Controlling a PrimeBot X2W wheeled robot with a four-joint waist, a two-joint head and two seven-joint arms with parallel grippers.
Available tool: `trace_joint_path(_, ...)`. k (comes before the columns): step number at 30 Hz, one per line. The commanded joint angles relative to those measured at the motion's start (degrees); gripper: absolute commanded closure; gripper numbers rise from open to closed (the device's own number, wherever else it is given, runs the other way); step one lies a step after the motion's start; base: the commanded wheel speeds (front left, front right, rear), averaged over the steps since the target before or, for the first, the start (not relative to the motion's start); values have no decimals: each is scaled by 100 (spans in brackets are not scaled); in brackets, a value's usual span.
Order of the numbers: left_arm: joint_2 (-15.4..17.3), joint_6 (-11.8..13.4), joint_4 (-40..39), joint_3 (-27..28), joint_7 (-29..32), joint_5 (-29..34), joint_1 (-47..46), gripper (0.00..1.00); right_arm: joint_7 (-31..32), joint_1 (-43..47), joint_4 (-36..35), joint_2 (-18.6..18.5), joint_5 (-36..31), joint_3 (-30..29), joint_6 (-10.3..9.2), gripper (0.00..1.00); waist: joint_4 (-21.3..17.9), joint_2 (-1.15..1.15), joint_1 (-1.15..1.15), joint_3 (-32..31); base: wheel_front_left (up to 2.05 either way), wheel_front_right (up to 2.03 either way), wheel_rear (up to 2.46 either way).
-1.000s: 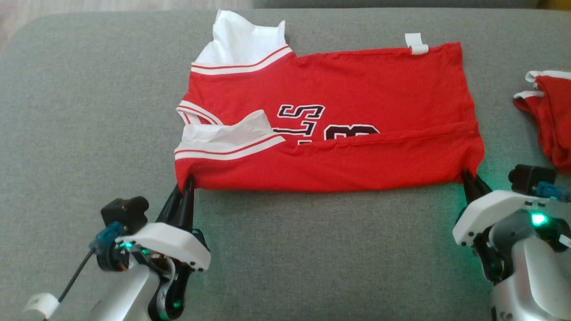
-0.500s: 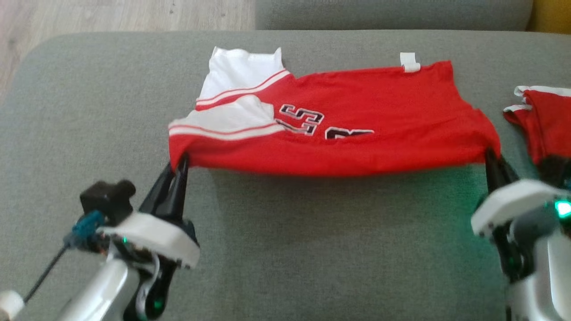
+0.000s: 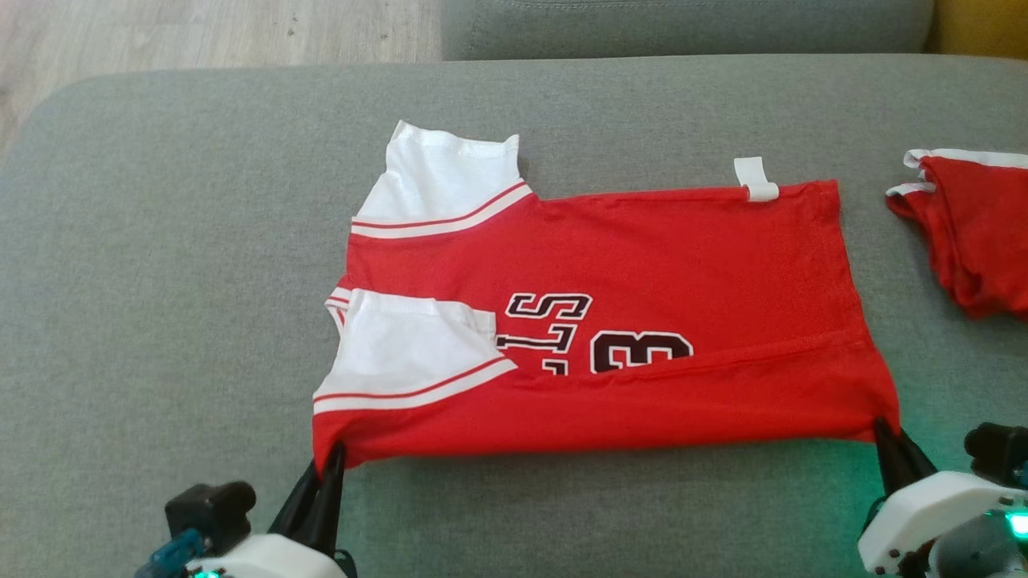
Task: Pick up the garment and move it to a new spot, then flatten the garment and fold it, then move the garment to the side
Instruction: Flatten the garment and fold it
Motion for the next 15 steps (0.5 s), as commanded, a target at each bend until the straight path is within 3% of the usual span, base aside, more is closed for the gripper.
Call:
trace_joint_path(1, 84, -5, -86, 203, -58, -35, -123, 100, 11, -32, -189, -59, 49, 156, -4, 88, 1, 0, 1, -9, 0, 0, 0)
trace_joint_path(3, 61, -21, 24, 172, -36, -58, -119, 100, 18, 2, -150, -59, 41, 166, -4, 74, -4, 0, 1, -12, 0, 0, 0)
trace_joint_path(4, 49, -30, 77, 168, -38, -68, -123, 100, 22, 17, -131, -59, 32, 169, -4, 55, -7, 0, 1, -13, 0, 0, 0)
trace_joint_path(5, 41, -40, 125, 166, -40, -77, -130, 98, 24, 32, -116, -59, 28, 173, -4, 21, -11, 0, 1, -12, 0, 0, 0)
trace_joint_path(6, 41, -48, 166, 161, -39, -76, -140, 74, 29, 47, -107, -59, 24, 177, -4, 0, -15, 0, 1, -12, 0, 0, 0)
trace_joint_path(7, 46, -57, 196, 162, -41, -74, -155, 50, 31, 55, -107, -59, 23, 180, -4, 0, -21, 0, 1, -9, 0, 0, 0)
trace_joint_path(8, 58, -64, 212, 178, -56, -65, -183, 0, 28, 60, -117, -59, 26, 177, -4, 0, -29, 0, 1, -4, 0, 0, 0)
trace_joint_path(15, 419, -121, 29, 407, 11, 220, -913, 0, -99, -165, -497, -59, -58, 59, -4, 0, -106, 0, 1, 119, 0, 0, 0)
